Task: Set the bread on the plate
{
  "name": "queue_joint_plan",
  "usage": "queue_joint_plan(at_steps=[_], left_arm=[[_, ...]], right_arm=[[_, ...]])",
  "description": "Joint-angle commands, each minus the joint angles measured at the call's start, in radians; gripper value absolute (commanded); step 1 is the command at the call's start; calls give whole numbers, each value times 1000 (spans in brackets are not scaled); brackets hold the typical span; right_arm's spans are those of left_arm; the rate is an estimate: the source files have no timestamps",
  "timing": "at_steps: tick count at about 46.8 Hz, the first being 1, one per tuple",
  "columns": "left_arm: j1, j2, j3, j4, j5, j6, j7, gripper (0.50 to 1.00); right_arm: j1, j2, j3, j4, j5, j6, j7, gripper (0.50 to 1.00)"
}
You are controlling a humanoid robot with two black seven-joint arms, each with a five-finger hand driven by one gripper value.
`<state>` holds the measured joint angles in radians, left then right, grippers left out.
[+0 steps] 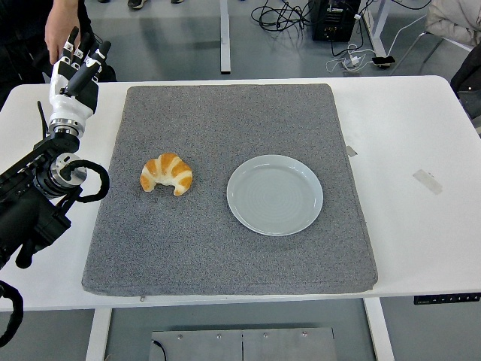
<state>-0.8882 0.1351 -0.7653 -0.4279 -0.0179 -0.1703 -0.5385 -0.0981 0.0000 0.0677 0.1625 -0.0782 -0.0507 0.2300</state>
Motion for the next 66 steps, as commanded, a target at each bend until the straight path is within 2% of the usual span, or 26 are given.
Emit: queue_joint_plan(at_steps=[1,43,52,66], left_arm=[[0,0,0,0,1,0,0,977],[2,7,40,-8,52,2,2,974],[2,106,70,-81,72,18,3,972],[-44,317,316,-345,105,213,3,972]], right_arm=[[1,0,0,0,0,0,0,1000],[1,0,0,0,0,0,0,1000],[0,0,0,0,0,0,-1,1000],[1,0,0,0,0,0,0,1000]])
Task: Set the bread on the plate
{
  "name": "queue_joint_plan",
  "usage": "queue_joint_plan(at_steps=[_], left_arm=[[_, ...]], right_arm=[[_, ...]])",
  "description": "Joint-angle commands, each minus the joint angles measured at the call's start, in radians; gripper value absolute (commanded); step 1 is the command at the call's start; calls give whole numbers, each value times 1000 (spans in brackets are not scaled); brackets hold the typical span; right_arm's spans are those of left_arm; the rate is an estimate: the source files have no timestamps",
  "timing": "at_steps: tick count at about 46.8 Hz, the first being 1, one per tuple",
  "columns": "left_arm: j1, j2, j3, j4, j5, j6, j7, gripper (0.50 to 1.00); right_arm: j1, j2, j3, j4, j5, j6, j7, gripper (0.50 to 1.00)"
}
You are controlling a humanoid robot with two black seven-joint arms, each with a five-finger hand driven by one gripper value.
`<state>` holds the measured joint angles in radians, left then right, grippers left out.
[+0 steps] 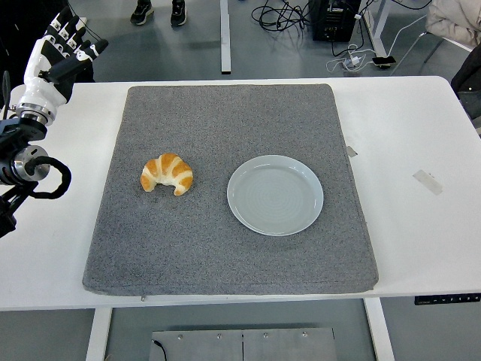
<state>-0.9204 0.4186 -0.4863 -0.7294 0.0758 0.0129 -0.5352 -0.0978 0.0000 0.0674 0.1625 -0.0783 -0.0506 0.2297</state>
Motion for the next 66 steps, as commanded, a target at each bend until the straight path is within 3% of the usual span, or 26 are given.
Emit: queue_joint_plan(at_steps=[1,7,15,18,23,33,42,49,60,66], left_arm=[[-17,48,47,-57,19,39,0,972],[-35,63,87,-100,90,99,17,972],[-41,57,89,-123,292,170,113,974],[-41,86,98,-175,340,193,132,972],[-66,201,172,-286,383,220,150,972],[-162,308,362,-416,430,236,153,974],[-264,327,537,-466,458,237,153,974],[-275,324,586,-498,495,259,150,974],[-275,328,672,-590,668,409,150,974],[-276,345,701,-624,706,429,152,974]], right_arm=[[0,0,0,-1,0,0,0,1000],[0,0,0,0,0,0,0,1000],[0,0,0,0,0,0,0,1000],[0,0,0,0,0,0,0,1000],[0,0,0,0,0,0,0,1000],[0,0,0,0,0,0,0,1000],[0,0,0,0,0,0,-1,1000],[0,0,0,0,0,0,0,1000],[1,0,0,0,0,0,-1,1000],[0,0,0,-1,0,0,-1,1000]])
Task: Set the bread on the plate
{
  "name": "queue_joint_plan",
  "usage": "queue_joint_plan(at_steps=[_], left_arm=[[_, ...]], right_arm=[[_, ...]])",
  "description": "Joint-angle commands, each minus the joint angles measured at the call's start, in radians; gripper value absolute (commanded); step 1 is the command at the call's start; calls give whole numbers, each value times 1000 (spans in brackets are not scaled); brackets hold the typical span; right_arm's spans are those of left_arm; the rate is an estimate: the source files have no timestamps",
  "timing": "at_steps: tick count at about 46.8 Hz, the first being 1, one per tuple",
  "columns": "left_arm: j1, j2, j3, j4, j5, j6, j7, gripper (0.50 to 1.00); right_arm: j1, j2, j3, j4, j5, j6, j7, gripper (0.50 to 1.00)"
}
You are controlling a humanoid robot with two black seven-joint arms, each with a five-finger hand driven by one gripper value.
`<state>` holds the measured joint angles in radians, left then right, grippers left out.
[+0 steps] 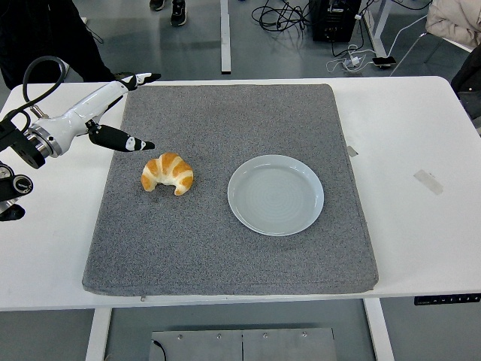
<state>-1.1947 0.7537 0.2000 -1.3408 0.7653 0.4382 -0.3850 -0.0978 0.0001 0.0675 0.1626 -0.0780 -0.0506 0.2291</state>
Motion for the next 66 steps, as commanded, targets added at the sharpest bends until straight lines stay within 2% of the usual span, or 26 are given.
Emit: queue_joint_plan(at_steps=[1,14,25,32,47,59,66], left_arm=[[-2,13,19,-15,26,4,1,974],[-13,65,42,-23,209,5,6,975],[-14,62,64,-21,324,8,44,975],[-13,50,99,-18,342,43,60,975],[-2,-66,164,55,345,94,93,975],[7,-111,164,104,345,94,107,975],[26,-152,164,135,344,93,135,975]], right_arm=[[0,0,0,0,0,0,1,1000],[0,0,0,-1,0,0,1,1000],[0,0,0,0,0,0,1,1000],[0,0,0,0,0,0,1,1000],[1,0,0,0,0,0,1,1000],[0,0,0,0,0,0,-1,1000],[0,0,0,0,0,0,-1,1000]])
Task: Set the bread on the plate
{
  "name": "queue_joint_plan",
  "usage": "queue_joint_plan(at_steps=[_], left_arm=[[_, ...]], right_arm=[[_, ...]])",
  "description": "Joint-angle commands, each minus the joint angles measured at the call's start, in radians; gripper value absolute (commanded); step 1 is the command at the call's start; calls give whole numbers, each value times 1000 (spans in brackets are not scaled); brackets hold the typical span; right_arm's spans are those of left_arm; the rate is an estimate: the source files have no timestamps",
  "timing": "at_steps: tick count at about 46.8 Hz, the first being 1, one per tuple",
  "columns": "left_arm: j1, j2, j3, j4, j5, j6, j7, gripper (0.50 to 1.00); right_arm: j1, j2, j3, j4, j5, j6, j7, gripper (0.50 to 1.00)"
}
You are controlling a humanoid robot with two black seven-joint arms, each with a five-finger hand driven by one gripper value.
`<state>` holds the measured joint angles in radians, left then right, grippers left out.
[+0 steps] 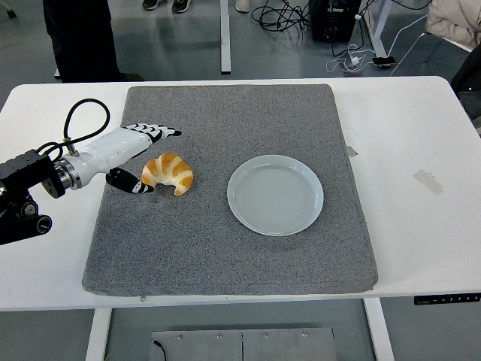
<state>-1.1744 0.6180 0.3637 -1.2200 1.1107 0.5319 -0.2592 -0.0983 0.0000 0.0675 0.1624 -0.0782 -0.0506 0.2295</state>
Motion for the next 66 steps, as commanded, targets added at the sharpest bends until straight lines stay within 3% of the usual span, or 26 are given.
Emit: queue_joint_plan(at_steps=[1,37,48,56,66], left_arm=[[9,-23,0,20,-2,-1,9,975],[19,-98,-2,97,-2,-20,31,972],[32,-138,-3,148,-2,-23,29,934],[38,-149,-5,166,-2,-24,29,869],[39,-162,-14,192,-2,-76,29,677]], right_arm=[[0,0,0,0,0,0,-1,1000],[0,0,0,0,0,0,1,1000],[0,0,0,-1,0,0,1,1000],[0,0,0,0,0,0,1,1000],[2,0,0,0,0,0,-1,1000]])
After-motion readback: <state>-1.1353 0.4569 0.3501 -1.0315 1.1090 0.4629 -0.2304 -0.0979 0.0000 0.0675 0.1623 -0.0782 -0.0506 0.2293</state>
